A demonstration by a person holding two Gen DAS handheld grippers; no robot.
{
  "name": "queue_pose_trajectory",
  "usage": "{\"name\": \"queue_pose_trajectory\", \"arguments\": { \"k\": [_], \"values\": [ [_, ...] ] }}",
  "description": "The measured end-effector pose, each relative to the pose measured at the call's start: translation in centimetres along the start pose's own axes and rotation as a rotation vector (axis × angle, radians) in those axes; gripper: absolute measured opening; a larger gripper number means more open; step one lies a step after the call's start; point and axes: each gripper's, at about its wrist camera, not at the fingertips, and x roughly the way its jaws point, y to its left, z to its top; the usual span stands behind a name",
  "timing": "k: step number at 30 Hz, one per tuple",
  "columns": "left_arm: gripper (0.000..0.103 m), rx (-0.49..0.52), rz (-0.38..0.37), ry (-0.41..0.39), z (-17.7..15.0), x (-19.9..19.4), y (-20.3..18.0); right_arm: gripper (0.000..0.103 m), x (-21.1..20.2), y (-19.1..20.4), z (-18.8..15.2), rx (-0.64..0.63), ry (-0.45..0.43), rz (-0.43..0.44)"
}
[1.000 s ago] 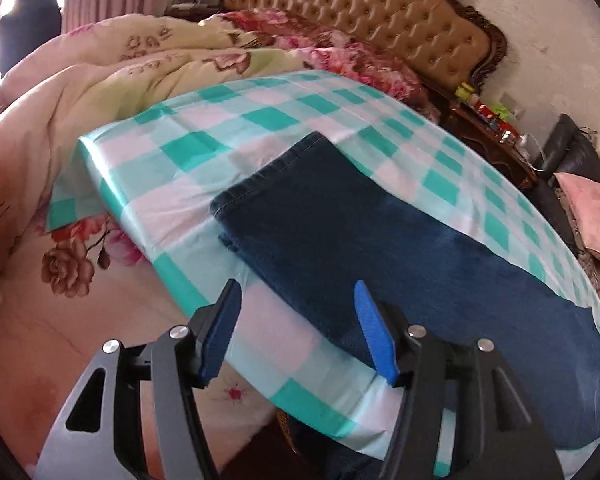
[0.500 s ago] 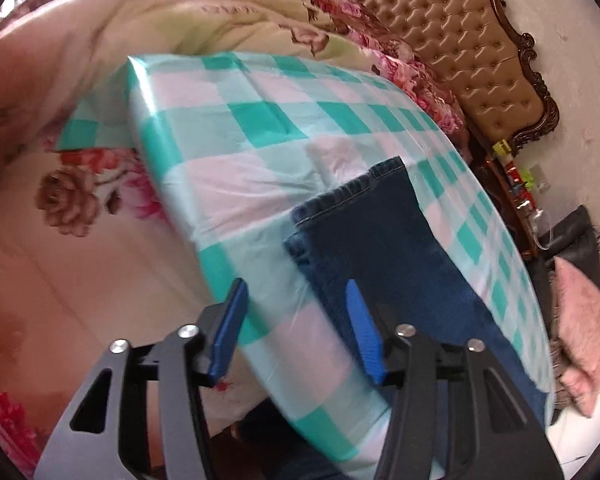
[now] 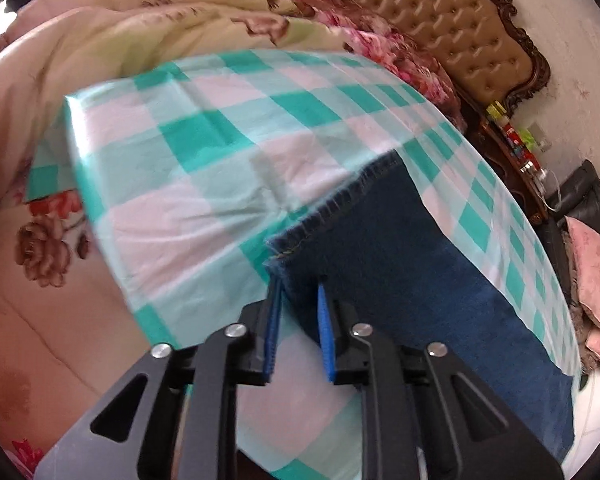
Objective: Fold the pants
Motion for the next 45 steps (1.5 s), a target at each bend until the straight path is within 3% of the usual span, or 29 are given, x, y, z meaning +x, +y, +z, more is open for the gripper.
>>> {"name": "queue_pose_trajectory", "arguments": {
  "k": [2,6,8,9,10,13,17,19,23,26,29,33,35,39,43,45],
  "values": [
    [0.03,0.015,0.049,-0.043,-0.2,-1.0,0.4,0.016,0.0,0.0,0.1,0.011,0.0,-0.006],
    [0.03,0.085,0.047,-0.098,-0.7,-3.3,-0.1,0.02,-0.4,-0.6,0.1,0.047,-0.008,0.019],
    [0.03,0.171,0.057,-0.146,-1.9,-5.0,-1.7,0.032,-1.7,-1.2,0.1,0.093,-0.048,0.007],
    [0.03,0.219,0.048,-0.162,-2.7,-5.7,-2.8,0.052,-2.5,-1.6,-0.1,0.119,-0.079,0.0],
    [0.03,0.258,0.042,-0.169,-3.4,-6.0,-3.8,0.061,-3.5,-1.9,-0.3,0.145,-0.113,-0.004],
    [0.03,0.402,-0.005,-0.143,-6.4,-6.0,-8.2,0.061,-6.1,-1.2,-1.2,0.157,-0.183,0.066],
    [0.03,0.56,-0.065,-0.109,-10.6,-5.1,-14.4,0.061,-7.8,2.9,-2.4,0.045,-0.222,0.133],
    [0.03,0.605,-0.121,-0.078,-12.4,-4.6,-16.8,0.061,-7.8,4.6,-2.8,0.005,-0.213,0.167],
    [0.03,0.69,-0.159,-0.032,-15.9,-3.8,-20.4,0.068,-6.3,6.8,-3.8,-0.045,-0.164,0.21],
    [0.033,0.721,-0.128,0.01,-17.4,-2.5,-21.1,0.069,-4.6,6.9,-4.2,-0.06,-0.113,0.173],
    [0.036,0.681,-0.088,0.039,-17.2,-1.5,-19.8,0.071,-2.9,6.2,-4.9,-0.045,-0.056,0.163],
    [0.036,0.635,-0.006,0.022,-15.4,-1.1,-18.5,0.077,-2.6,5.6,-5.6,-0.024,-0.06,0.175],
    [0.036,0.623,-0.059,0.018,-14.2,-1.2,-19.1,0.079,-2.6,5.7,-5.7,-0.03,-0.063,0.156],
    [0.036,0.728,-0.133,-0.03,-13.6,-1.5,-23.9,0.081,-2.5,5.6,-5.7,-0.023,-0.058,0.152],
    [0.037,0.865,-0.192,-0.003,-14.6,0.6,-30.0,0.082,-2.5,5.7,-5.3,-0.026,-0.038,0.142],
    [0.038,0.91,-0.182,0.031,-14.8,2.9,-31.7,0.081,-3.1,5.9,-4.8,-0.023,-0.04,0.13]
  ]
}}
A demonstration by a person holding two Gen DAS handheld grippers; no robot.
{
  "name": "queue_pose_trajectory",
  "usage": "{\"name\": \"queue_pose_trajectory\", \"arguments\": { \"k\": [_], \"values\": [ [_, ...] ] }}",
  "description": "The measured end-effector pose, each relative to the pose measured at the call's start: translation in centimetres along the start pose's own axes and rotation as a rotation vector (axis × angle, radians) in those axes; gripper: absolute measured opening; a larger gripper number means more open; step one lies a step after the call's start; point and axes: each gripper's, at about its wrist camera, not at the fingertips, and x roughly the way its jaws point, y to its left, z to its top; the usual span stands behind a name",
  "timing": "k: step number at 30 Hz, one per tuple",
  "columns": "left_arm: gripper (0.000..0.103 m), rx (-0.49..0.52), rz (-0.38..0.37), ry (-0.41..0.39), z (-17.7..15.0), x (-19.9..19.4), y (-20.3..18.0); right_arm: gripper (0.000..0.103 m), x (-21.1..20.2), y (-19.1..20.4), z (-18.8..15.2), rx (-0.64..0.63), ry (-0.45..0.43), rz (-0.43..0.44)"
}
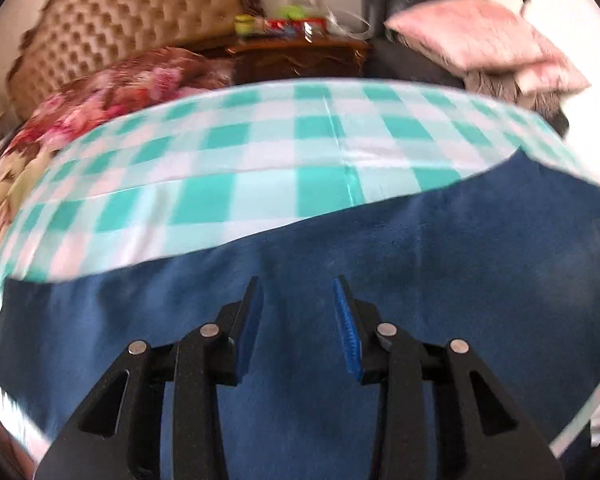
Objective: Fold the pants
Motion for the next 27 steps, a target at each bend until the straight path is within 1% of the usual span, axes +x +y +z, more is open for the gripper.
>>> {"name": "queue_pose_trajectory", "arguments": {
  "k": [2,3,4,5,6,8,11,12,13,14,15,16,17,18,19,20,21,22,23,24,25,26,27],
  "values": [
    [0.04,-0.031,0.045,0.037,0.5,2.0,1.0,0.081,-1.0,0.5,0.8,-0.013,-0.038,0.026],
    [0.041,-0.087,0.043,0.031,0.6,2.0,2.1,0.079,-1.6,1.0,1.6,-0.034,-0.062,0.04],
    [0.041,-0.113,0.049,0.029,0.5,1.8,2.9,0.076,-1.7,1.3,2.1,-0.049,-0.069,0.041],
    [0.04,-0.131,0.053,0.013,0.2,1.0,3.3,0.074,-1.8,1.8,3.2,-0.074,-0.078,0.036],
    [0.042,-0.14,0.04,-0.01,-0.3,0.2,3.5,0.072,-1.7,2.0,4.0,-0.08,-0.084,0.031],
    [0.045,-0.163,0.029,-0.038,-1.6,-1.5,3.8,0.072,-1.3,2.3,5.9,-0.073,-0.093,0.037],
    [0.045,-0.232,0.042,-0.036,-4.4,-3.4,4.5,0.072,0.5,3.4,9.2,-0.078,-0.103,0.087],
    [0.045,-0.275,0.048,-0.03,-5.5,-4.0,5.0,0.072,1.8,3.8,10.5,-0.083,-0.108,0.128],
    [0.045,-0.307,0.051,-0.026,-6.3,-4.7,5.3,0.071,2.8,4.0,11.2,-0.085,-0.108,0.152],
    [0.045,-0.359,0.048,-0.021,-7.4,-5.4,5.9,0.071,3.6,4.2,11.6,-0.088,-0.099,0.146],
    [0.045,-0.38,0.042,-0.017,-7.9,-5.8,6.3,0.071,5.1,4.2,12.4,-0.088,-0.07,0.093],
    [0.045,-0.4,0.049,-0.016,-8.7,-6.5,7.1,0.071,6.1,4.1,12.8,-0.085,-0.062,0.049],
    [0.045,-0.413,0.074,-0.023,-9.3,-7.1,7.8,0.07,6.9,3.7,13.1,-0.076,-0.057,0.0],
    [0.045,-0.433,0.101,-0.03,-9.8,-7.7,8.8,0.071,7.6,3.2,13.0,-0.066,-0.043,-0.03],
    [0.046,-0.487,0.115,-0.034,-10.7,-8.2,10.6,0.071,8.1,2.9,12.9,-0.059,-0.032,-0.021],
    [0.046,-0.552,0.117,-0.037,-11.6,-8.6,12.4,0.071,8.2,2.8,12.7,-0.065,-0.041,-0.019],
    [0.046,-0.617,0.139,-0.042,-12.7,-9.2,14.4,0.071,8.1,3.2,12.3,-0.098,-0.061,-0.038],
    [0.046,-0.686,0.194,-0.042,-14.1,-10.1,16.9,0.072,8.0,3.6,12.1,-0.125,-0.073,-0.061],
    [0.046,-0.723,0.215,-0.041,-14.9,-10.5,18.3,0.071,7.4,3.9,11.7,-0.137,-0.079,-0.084],
    [0.047,-0.765,0.225,-0.041,-15.7,-11.0,19.9,0.071,6.8,4.0,11.3,-0.13,-0.08,-0.085],
    [0.047,-0.81,0.234,-0.047,-16.7,-11.7,21.8,0.072,5.7,4.0,10.7,-0.114,-0.093,-0.065],
    [0.051,-0.827,0.243,-0.051,-17.2,-12.1,22.9,0.072,3.8,4.5,9.6,-0.103,-0.114,-0.019],
    [0.052,-0.832,0.251,-0.055,-17.6,-12.5,24.0,0.072,3.0,5.1,8.8,-0.111,-0.118,0.003]
  ]
}}
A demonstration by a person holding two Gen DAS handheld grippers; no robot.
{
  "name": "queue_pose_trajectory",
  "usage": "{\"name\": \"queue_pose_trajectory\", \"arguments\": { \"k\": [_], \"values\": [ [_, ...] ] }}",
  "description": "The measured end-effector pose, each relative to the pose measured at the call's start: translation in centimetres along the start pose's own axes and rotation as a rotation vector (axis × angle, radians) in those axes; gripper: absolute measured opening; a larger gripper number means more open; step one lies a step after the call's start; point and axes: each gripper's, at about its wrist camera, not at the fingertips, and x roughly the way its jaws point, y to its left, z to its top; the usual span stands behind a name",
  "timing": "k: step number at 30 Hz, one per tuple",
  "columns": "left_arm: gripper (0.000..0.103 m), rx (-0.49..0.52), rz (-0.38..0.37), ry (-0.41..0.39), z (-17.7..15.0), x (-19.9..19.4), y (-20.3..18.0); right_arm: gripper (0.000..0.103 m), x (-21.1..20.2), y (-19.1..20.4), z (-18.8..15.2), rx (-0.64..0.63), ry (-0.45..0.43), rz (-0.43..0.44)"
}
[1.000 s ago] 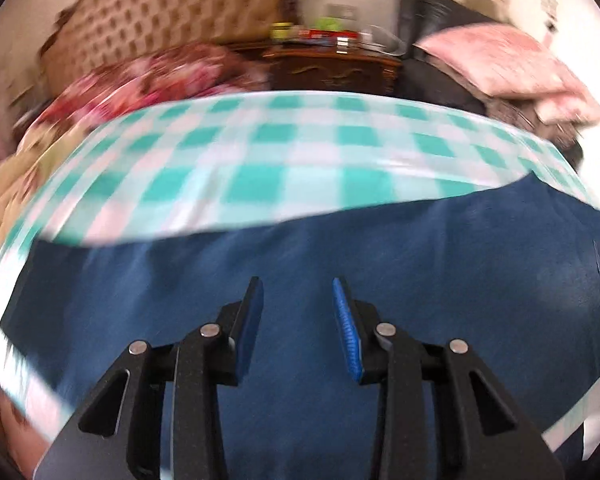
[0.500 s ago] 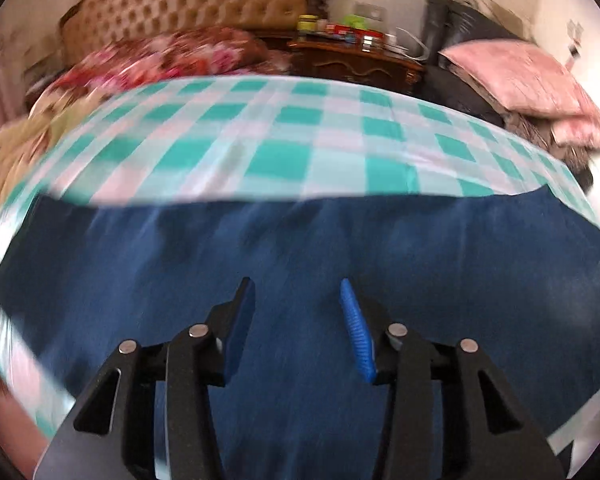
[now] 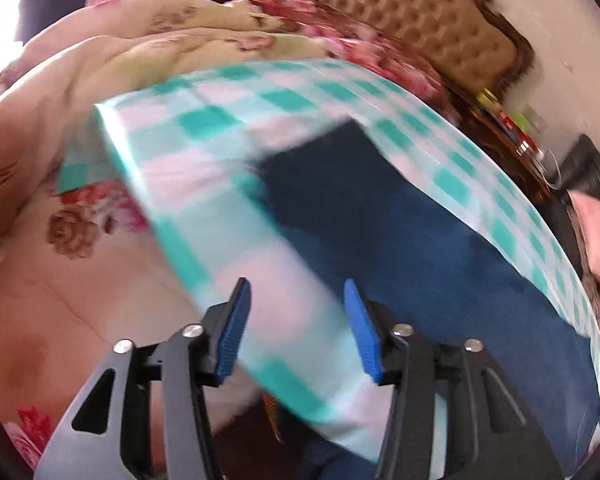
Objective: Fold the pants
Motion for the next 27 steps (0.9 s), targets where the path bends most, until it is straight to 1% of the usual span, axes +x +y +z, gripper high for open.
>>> {"name": "queue_pose_trajectory", "arguments": {
  "k": [2,4,5,6,8,10,11,13,15,16,19,20,23,25,27],
  "values": [
    [0.052,0.01,0.017,-0.019,1.3,0.2,1.6,0.073,-2.4,2.5,-1.8,-0.032,-0.014,0.045],
    [0.052,0.009,-0.001,-0.026,2.6,0.9,2.6,0.073,-4.7,6.0,-4.0,-0.087,-0.013,0.143],
    [0.052,0.014,0.0,-0.025,3.1,1.3,2.8,0.073,-5.5,7.5,-4.9,-0.108,-0.014,0.177],
    [0.051,0.022,0.004,-0.021,3.4,1.6,2.9,0.073,-6.7,9.7,-6.1,-0.131,-0.007,0.229],
    [0.051,0.064,0.022,-0.024,4.4,2.5,2.3,0.073,-7.8,12.3,-7.3,-0.169,0.002,0.296],
    [0.051,0.125,0.036,-0.027,5.0,3.4,1.5,0.073,-8.8,15.3,-8.6,-0.226,0.008,0.334],
    [0.051,0.143,0.038,-0.03,5.2,3.8,1.3,0.073,-9.1,17.0,-9.2,-0.277,0.018,0.356],
    [0.051,0.179,0.017,-0.024,5.5,4.7,0.9,0.073,-9.8,19.1,-10.1,-0.336,0.013,0.344],
    [0.047,0.208,0.022,-0.007,5.4,5.8,0.8,0.073,-10.2,20.7,-10.8,-0.377,0.026,0.36],
    [0.047,0.224,0.02,-0.015,5.4,5.9,0.7,0.073,-10.4,21.3,-11.0,-0.39,0.026,0.363],
    [0.04,0.28,-0.005,-0.024,5.1,6.2,0.2,0.073,-10.7,22.4,-11.4,-0.415,0.036,0.371],
    [0.03,0.283,-0.025,-0.02,5.1,6.3,0.1,0.073,-10.6,22.8,-11.6,-0.419,0.042,0.367],
    [0.029,0.267,-0.062,-0.019,5.5,6.2,0.4,0.073,-10.1,23.0,-11.8,-0.416,0.062,0.352],
    [0.03,0.235,-0.097,-0.02,5.7,6.0,0.9,0.073,-9.7,23.0,-11.9,-0.414,0.078,0.344],
    [0.029,0.237,-0.092,-0.01,5.8,6.2,1.1,0.073,-9.3,23.0,-11.9,-0.41,0.087,0.338]
  ]
}}
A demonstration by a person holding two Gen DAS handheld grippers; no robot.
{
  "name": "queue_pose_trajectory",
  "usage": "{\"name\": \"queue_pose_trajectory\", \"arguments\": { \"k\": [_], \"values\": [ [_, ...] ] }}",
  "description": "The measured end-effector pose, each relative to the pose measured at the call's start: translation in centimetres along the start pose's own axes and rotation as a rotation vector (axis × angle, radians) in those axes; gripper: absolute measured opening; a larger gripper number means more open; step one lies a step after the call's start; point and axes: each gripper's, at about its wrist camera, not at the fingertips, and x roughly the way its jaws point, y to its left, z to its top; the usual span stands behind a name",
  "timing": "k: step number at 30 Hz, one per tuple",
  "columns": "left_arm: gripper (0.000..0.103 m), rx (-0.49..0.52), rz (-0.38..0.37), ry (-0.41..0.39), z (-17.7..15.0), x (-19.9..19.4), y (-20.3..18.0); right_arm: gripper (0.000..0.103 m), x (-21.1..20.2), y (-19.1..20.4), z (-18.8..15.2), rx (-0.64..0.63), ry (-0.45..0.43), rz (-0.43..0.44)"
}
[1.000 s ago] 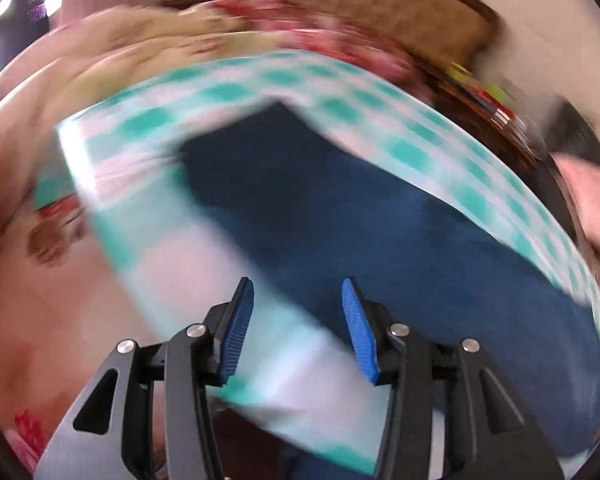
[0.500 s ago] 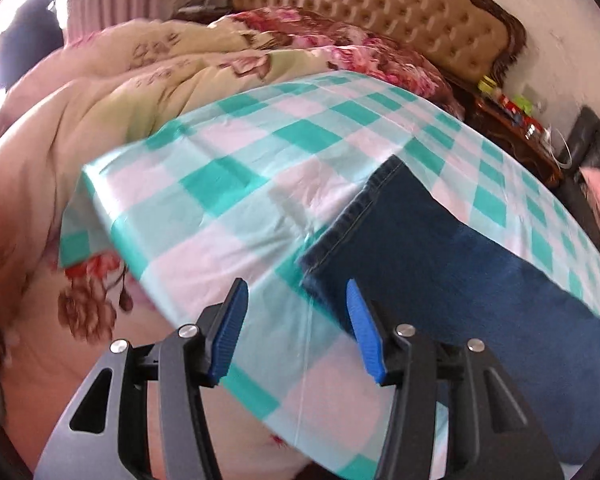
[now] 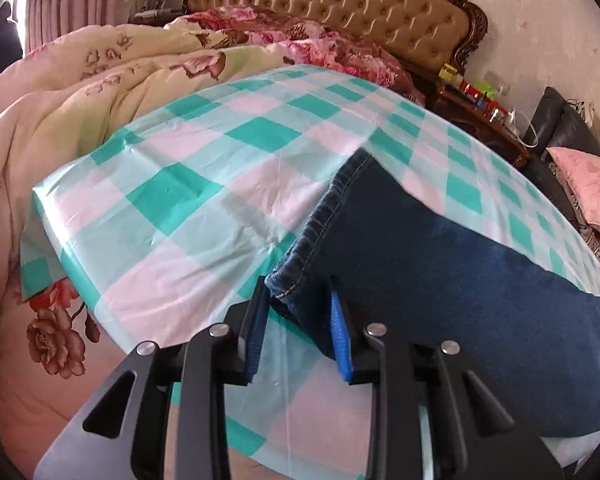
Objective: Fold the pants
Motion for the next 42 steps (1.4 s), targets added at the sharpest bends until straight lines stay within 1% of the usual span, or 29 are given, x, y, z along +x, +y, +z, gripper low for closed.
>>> {"name": "queue_pose_trajectory", "arguments": {
  "k": [2,4,5,6,7,8,9,10,12,13,15,17,20,22,24,26,28,31,32,35,36,38,39,40,42],
  "values": [
    [0.023,0.01,-0.005,-0.017,0.2,-0.5,-0.3,0.073,0.2,0.2,0.1,-0.004,0.001,0.002],
    [0.022,0.022,-0.015,-0.065,0.8,-1.5,-0.6,0.074,0.5,0.4,0.1,-0.011,0.008,-0.001],
    [0.024,0.018,-0.008,-0.074,1.1,-1.6,-0.5,0.074,0.8,0.5,0.1,-0.015,0.015,-0.004],
    [0.038,0.006,0.004,-0.07,1.3,-1.4,-0.2,0.074,1.1,0.7,0.1,-0.019,0.024,-0.014],
    [0.047,-0.018,0.014,-0.051,1.4,-1.2,0.4,0.074,1.1,0.8,0.2,-0.015,0.025,-0.019],
    [0.051,-0.039,0.008,-0.051,1.3,-1.3,1.1,0.074,1.1,0.8,0.2,-0.007,0.023,-0.009],
    [0.05,-0.052,-0.005,-0.054,1.2,-1.5,1.4,0.074,1.0,0.8,0.3,-0.004,0.02,-0.001],
    [0.05,-0.067,-0.032,-0.052,1.0,-1.8,1.9,0.074,0.8,0.8,0.5,-0.005,0.016,0.0],
    [0.049,-0.04,-0.047,-0.034,0.5,-1.8,1.8,0.074,0.8,1.2,1.0,-0.009,0.009,0.008],
    [0.049,0.008,-0.052,-0.017,0.2,-1.6,1.1,0.074,0.8,1.5,1.3,-0.008,0.007,0.02],
    [0.048,0.117,-0.029,0.008,-0.6,-0.9,-0.6,0.074,1.0,2.5,2.3,-0.018,0.002,0.045],
    [0.044,0.149,-0.016,0.019,-0.9,-0.1,-1.3,0.074,1.1,3.9,3.1,-0.043,-0.004,0.059],
    [0.034,0.122,0.0,0.006,-0.7,0.2,-1.0,0.074,1.1,5.5,4.0,-0.079,-0.014,0.078],
    [0.03,0.093,-0.018,0.007,-0.5,0.3,-0.7,0.074,1.4,6.5,4.6,-0.085,-0.01,0.095],
    [0.021,0.075,-0.048,0.019,-0.4,0.3,-0.5,0.074,2.0,7.3,5.4,-0.074,0.01,0.113],
    [0.019,0.067,-0.054,0.021,-0.2,0.2,-0.6,0.074,2.7,8.3,6.5,-0.057,0.022,0.132],
    [0.018,0.048,-0.068,0.019,0.0,0.1,-0.5,0.073,3.5,10.3,8.3,-0.067,0.012,0.156],
    [0.018,0.021,-0.082,0.016,0.2,-0.3,-0.3,0.073,4.8,12.6,10.4,-0.101,-0.021,0.127],
    [0.018,0.02,-0.083,0.013,0.3,-0.5,-0.4,0.073,5.5,13.4,11.6,-0.107,-0.037,0.096],
    [0.018,0.013,-0.084,0.008,0.6,-0.9,-0.5,0.073,7.3,14.4,14.1,-0.109,-0.074,0.045],
    [0.018,0.004,-0.087,0.007,0.8,-1.1,-0.5,0.073,8.5,15.1,14.9,-0.124,-0.069,0.022],
    [0.018,-0.007,-0.084,0.008,1.1,-1.4,-0.7,0.073,11.3,16.2,15.6,-0.172,-0.015,-0.036],
    [0.018,-0.009,-0.082,0.007,1.2,-1.5,-0.8,0.079,11.4,16.1,15.7,-0.168,-0.043,-0.049],
    [0.018,-0.008,-0.081,0.002,1.5,-1.9,-1.0,0.081,11.5,16.1,15.9,-0.176,-0.04,-0.063],
    [0.018,0.005,-0.077,-0.014,1.8,-2.7,-1.5,0.081,10.9,15.6,16.3,-0.177,-0.04,-0.033]
  ]
}}
